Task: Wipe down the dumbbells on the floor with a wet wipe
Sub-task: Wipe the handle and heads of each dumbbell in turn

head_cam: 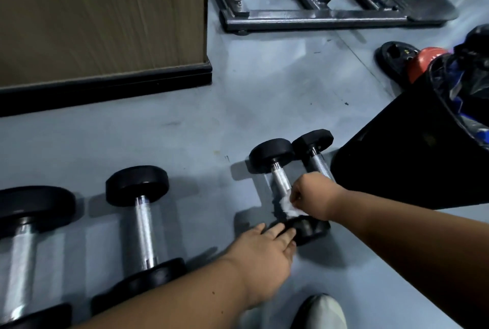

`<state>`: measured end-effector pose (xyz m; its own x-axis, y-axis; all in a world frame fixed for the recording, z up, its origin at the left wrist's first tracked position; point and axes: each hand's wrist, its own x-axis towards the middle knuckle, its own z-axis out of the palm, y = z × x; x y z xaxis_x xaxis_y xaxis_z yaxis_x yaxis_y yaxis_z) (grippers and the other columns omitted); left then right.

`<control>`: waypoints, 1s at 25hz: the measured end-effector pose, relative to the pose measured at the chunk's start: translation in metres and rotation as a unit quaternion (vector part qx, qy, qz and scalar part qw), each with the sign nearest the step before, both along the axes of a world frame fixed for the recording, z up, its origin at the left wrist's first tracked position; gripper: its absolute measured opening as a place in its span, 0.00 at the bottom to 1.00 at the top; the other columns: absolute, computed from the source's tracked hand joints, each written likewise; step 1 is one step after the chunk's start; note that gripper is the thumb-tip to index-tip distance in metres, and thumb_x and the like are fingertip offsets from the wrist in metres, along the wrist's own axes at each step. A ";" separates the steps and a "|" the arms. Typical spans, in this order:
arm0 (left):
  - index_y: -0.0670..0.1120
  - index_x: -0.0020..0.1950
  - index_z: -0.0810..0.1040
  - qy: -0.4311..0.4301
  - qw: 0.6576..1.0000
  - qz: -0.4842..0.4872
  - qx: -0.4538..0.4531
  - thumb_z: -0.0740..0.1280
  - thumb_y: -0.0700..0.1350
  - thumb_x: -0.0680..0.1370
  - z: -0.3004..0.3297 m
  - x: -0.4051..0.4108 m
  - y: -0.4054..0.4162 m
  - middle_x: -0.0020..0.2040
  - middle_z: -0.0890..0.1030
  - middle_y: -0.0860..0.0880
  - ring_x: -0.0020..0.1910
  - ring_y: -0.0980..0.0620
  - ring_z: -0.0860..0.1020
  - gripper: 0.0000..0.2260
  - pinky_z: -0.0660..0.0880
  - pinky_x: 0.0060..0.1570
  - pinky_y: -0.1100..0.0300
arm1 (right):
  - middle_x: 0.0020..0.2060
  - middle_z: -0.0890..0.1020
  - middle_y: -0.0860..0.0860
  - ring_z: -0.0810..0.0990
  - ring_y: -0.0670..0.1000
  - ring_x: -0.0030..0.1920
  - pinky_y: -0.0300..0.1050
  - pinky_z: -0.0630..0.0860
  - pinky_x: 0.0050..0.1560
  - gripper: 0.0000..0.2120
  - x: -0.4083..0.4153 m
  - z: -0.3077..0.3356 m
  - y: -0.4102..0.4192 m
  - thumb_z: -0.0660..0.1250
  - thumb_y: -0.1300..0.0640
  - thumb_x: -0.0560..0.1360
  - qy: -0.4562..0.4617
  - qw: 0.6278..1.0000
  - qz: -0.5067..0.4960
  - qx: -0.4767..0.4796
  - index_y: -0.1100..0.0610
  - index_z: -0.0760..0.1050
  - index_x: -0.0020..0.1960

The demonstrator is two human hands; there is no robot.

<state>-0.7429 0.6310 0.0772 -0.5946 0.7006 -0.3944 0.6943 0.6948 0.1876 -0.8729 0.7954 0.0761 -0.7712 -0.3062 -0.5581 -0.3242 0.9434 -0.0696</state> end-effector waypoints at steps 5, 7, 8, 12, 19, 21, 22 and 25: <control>0.38 0.80 0.55 -0.016 0.997 0.069 -0.038 0.62 0.37 0.80 0.028 0.040 -0.080 0.82 0.51 0.41 0.80 0.41 0.54 0.30 0.58 0.76 0.44 | 0.34 0.83 0.43 0.80 0.44 0.38 0.39 0.73 0.43 0.10 0.014 0.087 -0.051 0.68 0.58 0.73 0.001 0.998 0.060 -0.026 0.46 0.84 0.39; 0.38 0.80 0.57 -0.028 0.992 0.110 -0.053 0.62 0.37 0.80 0.038 0.060 -0.107 0.82 0.52 0.41 0.80 0.41 0.56 0.29 0.62 0.74 0.44 | 0.39 0.84 0.45 0.81 0.47 0.42 0.40 0.76 0.44 0.08 0.027 0.125 -0.082 0.68 0.59 0.73 0.009 0.995 0.090 -0.028 0.50 0.85 0.44; 0.38 0.79 0.58 -0.038 0.989 0.131 -0.055 0.62 0.38 0.80 0.044 0.071 -0.117 0.82 0.53 0.41 0.79 0.41 0.57 0.28 0.64 0.73 0.44 | 0.39 0.83 0.43 0.80 0.46 0.43 0.36 0.75 0.42 0.08 0.035 0.142 -0.097 0.69 0.58 0.74 0.012 0.995 0.095 -0.026 0.50 0.85 0.47; 0.37 0.73 0.67 -0.036 0.986 0.145 -0.073 0.61 0.42 0.81 0.078 0.116 -0.139 0.74 0.67 0.39 0.70 0.39 0.68 0.21 0.70 0.64 0.43 | 0.36 0.76 0.38 0.76 0.44 0.41 0.31 0.69 0.37 0.08 0.075 0.187 -0.159 0.71 0.56 0.75 0.038 0.995 0.076 -0.047 0.47 0.84 0.53; 0.35 0.67 0.73 -0.009 0.986 0.153 -0.070 0.60 0.39 0.80 0.074 0.165 -0.166 0.63 0.77 0.38 0.63 0.37 0.76 0.17 0.75 0.55 0.42 | 0.39 0.81 0.45 0.80 0.48 0.42 0.37 0.70 0.43 0.08 0.170 0.142 -0.216 0.74 0.55 0.74 0.058 0.980 -0.070 -0.175 0.50 0.84 0.53; 0.36 0.73 0.68 -0.014 0.980 0.191 -0.051 0.61 0.40 0.80 0.073 0.175 -0.179 0.72 0.71 0.38 0.68 0.37 0.71 0.22 0.74 0.60 0.43 | 0.38 0.80 0.45 0.78 0.47 0.41 0.35 0.68 0.39 0.08 0.181 0.116 -0.222 0.73 0.56 0.75 0.048 0.978 -0.069 -0.192 0.51 0.84 0.54; 0.37 0.75 0.66 -0.024 0.978 0.202 -0.054 0.61 0.40 0.80 0.071 0.179 -0.185 0.75 0.67 0.38 0.71 0.37 0.68 0.23 0.72 0.62 0.44 | 0.39 0.80 0.45 0.77 0.46 0.41 0.34 0.68 0.39 0.07 0.185 0.106 -0.224 0.72 0.55 0.76 0.045 0.977 -0.070 -0.198 0.51 0.83 0.54; 0.38 0.78 0.61 -0.046 0.966 0.236 -0.098 0.59 0.39 0.81 0.061 0.183 -0.189 0.79 0.60 0.39 0.76 0.38 0.62 0.25 0.69 0.68 0.44 | 0.42 0.81 0.45 0.78 0.48 0.47 0.40 0.74 0.46 0.08 0.194 0.088 -0.227 0.69 0.55 0.77 0.038 0.976 -0.067 -0.203 0.49 0.83 0.54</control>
<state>-0.5595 0.4420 0.1377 -0.7854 0.2671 -0.5585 0.2783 0.9582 0.0669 -0.6790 0.5683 0.1637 -0.8537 -0.3841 -0.3517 -0.2186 0.8773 -0.4273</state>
